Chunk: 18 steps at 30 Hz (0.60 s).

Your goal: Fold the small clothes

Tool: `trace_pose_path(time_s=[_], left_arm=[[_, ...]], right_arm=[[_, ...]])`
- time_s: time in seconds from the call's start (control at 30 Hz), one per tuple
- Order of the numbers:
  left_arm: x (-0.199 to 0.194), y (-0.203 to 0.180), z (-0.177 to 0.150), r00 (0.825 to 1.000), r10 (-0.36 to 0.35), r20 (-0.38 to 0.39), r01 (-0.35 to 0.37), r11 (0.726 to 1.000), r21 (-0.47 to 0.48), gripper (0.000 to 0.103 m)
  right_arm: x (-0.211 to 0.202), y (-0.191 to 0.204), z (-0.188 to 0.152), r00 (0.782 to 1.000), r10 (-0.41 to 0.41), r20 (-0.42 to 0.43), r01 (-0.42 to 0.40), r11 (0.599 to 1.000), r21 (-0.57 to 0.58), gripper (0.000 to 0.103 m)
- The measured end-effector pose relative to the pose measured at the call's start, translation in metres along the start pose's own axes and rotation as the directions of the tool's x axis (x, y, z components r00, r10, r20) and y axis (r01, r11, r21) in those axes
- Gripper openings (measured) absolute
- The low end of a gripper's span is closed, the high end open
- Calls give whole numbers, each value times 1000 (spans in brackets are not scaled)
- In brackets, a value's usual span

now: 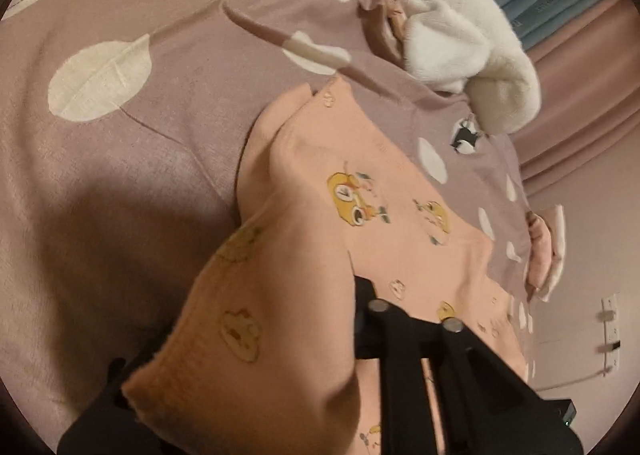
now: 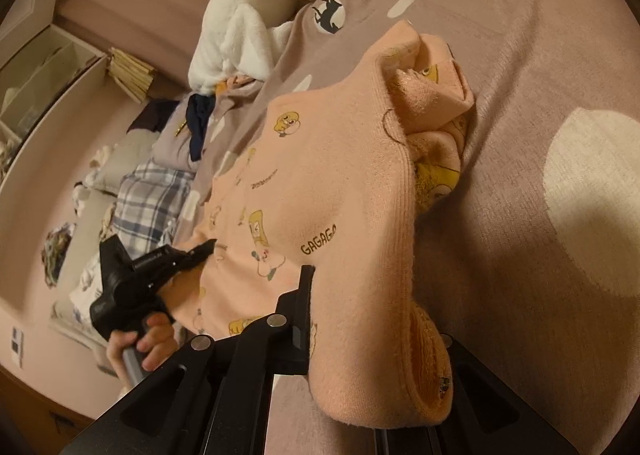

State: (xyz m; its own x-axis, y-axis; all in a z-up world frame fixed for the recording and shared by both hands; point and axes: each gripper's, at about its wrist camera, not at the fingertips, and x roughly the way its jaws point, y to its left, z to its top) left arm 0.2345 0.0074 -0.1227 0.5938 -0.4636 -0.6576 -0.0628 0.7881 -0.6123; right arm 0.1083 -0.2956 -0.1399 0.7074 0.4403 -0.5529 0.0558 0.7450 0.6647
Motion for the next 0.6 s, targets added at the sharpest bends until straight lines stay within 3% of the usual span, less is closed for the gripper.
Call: trace_pose_path(time_s=[0.1,0.2,0.27,0.47,0.6], left_arm=[[-15,-5,-7,1000,2,23,-3,1000,24,12],[-28,-3,-10,999,-40,-1,40,999,10,12],[-36,-4,-15,999,-29,-20,29,999,16,12],[-71,-8,-43,1000,-19,-21,21,997,71,12],[-88,3,-59,1000,12,-15,-11,997,81,12]], right_arm=[[-5,5,1,1000,19,19,-18,1000,-15,6],[-18,7,4,996,69,53,-69,998,-6,6],[-30,7,6,991,110,75,-110,994,0,6],[-42,8,0,988,141,63,-144,988,51,6],[-53,28,-17,997,78,1,-78,997,-8,6]])
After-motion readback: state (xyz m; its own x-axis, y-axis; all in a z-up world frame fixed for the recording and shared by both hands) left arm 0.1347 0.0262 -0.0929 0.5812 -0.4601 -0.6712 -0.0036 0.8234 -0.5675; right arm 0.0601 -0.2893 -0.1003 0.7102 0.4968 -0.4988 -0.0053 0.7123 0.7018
